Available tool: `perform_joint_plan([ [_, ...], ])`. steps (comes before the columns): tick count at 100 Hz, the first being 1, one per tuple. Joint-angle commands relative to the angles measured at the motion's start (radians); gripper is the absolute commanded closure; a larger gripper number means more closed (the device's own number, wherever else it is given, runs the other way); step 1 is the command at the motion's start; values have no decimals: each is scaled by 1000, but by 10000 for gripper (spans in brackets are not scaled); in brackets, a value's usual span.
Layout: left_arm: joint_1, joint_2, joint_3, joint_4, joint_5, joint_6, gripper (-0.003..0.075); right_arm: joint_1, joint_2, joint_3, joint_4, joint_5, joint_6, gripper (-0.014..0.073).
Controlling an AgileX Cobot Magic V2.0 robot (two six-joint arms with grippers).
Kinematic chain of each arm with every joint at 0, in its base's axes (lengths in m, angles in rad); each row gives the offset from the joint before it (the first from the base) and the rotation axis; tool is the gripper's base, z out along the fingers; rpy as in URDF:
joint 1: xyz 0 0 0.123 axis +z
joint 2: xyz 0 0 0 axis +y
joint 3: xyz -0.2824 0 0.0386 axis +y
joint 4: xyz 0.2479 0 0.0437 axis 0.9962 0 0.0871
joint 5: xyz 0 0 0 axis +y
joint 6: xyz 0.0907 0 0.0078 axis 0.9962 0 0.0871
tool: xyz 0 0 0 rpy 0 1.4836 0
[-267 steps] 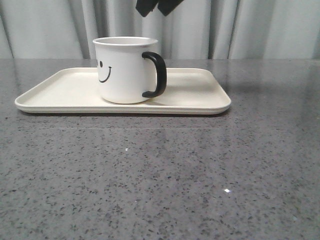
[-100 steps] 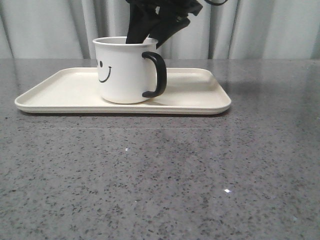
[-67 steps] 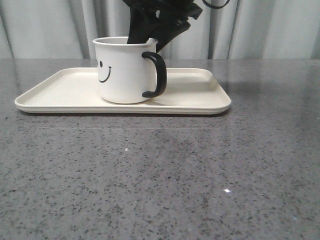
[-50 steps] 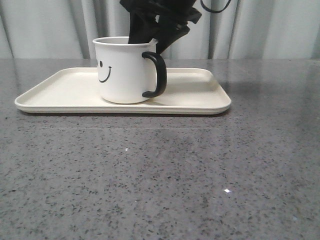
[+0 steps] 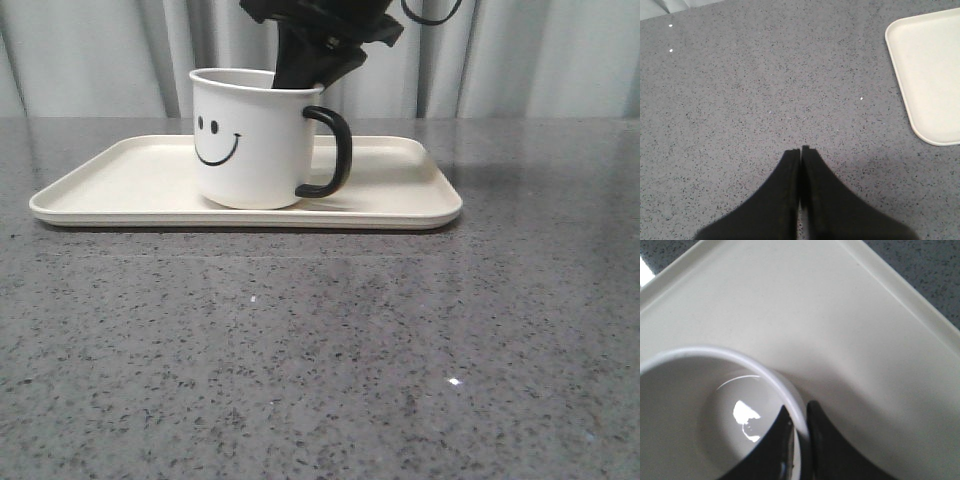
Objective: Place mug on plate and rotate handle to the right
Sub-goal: 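Lift and rotate the mug with the right gripper, turning the handle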
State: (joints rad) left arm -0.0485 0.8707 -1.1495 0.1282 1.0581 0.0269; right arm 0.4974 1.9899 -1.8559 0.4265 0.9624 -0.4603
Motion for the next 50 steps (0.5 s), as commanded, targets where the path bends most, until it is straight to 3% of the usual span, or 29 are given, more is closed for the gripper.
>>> perform_joint_plan([
  [1,3,-7,-24,1,-58,-10,740,0,-56,-29,29,-27,-5,648],
  [25,3,-7,-24,1,-58,-10,740,0,-64,-46,28,-13,-5,655],
  [50,3,-7,-24,1,-60,-10,740,-3,-63,-278,-8,228,-63,655],
])
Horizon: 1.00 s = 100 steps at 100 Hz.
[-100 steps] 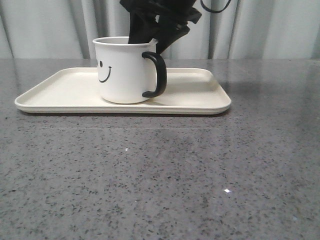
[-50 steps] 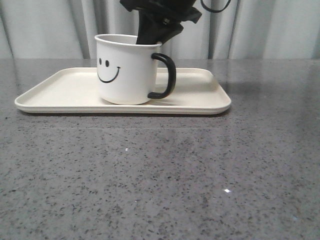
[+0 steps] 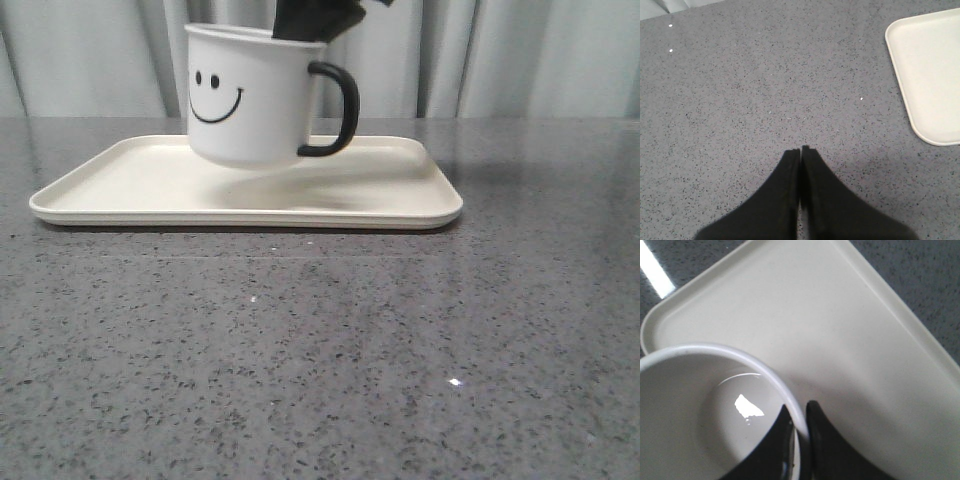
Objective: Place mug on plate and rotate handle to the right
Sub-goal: 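Lift and rotate the mug with the right gripper, turning the handle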
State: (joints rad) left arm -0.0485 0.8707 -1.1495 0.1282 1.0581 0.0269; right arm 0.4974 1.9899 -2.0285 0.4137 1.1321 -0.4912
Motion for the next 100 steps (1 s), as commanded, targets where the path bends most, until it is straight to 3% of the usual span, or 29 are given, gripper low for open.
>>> perform_joint_plan([
  [1,3,-7,-24,0,-60,-10,740,-3,-63,-111,5,64,-32,655],
  [20,3,-7,-24,-2,-63,-10,740,-4,-63,-199,4,204,-93,659],
  [100,3,-7,-24,-25,-65,-10,740,53,54,-195,5,204,-171,659],
])
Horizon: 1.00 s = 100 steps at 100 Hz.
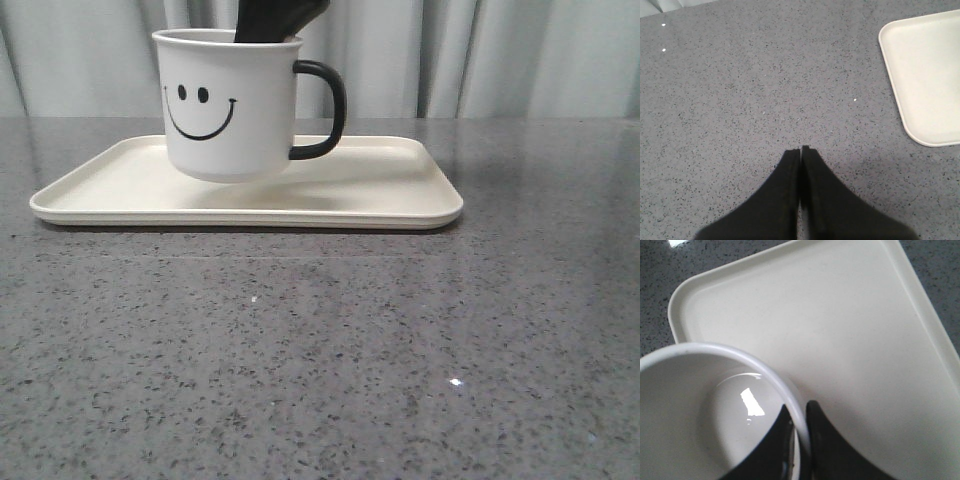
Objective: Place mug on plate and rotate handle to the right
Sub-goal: 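Lift and rotate the mug with the right gripper, turning the handle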
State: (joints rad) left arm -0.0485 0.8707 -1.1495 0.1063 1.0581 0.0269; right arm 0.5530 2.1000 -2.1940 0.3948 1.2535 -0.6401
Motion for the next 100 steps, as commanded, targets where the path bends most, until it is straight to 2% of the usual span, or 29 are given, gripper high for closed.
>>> perform_joint_plan([
  [1,3,-7,-24,-3,-65,-10,740,-3,-56,-29,22,83,-23,659],
  [100,3,-7,-24,-3,-68,-10,740,-22,-47,-29,-12,83,-65,659],
])
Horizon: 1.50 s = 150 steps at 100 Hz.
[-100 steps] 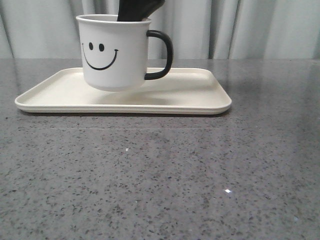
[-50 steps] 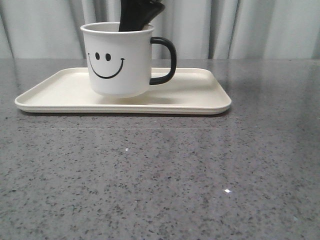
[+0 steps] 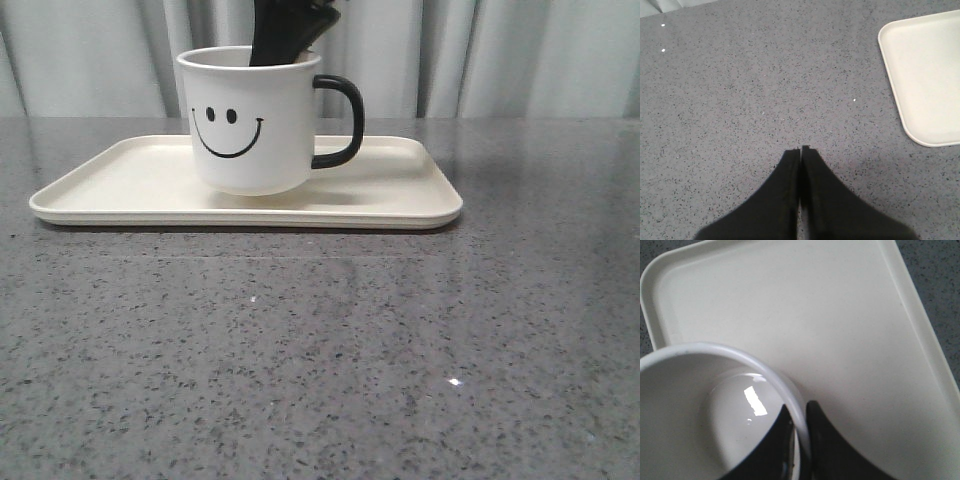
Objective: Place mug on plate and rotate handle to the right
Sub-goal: 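Lift and rotate the mug with the right gripper, turning the handle, then open the right gripper and raise it out of the mug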
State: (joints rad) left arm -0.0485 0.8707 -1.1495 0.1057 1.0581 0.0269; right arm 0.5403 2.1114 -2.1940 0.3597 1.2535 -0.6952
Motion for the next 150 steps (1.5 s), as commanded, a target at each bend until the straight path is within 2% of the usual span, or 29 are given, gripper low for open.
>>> perform_joint_plan([
  [1,3,-7,-24,-2,-68,-10,740,-9,-58,-29,24,83,-10,659],
  [110,3,-5,-24,-2,-68,-10,740,-17,-20,-28,29,75,-10,655],
  [132,3,-5,-24,-2,-68,-10,740,-29,-21,-29,30,72,-8,532],
  [150,3,-5,-24,-2,-68,-10,740,-38,-25,-29,46,67,-6,511],
])
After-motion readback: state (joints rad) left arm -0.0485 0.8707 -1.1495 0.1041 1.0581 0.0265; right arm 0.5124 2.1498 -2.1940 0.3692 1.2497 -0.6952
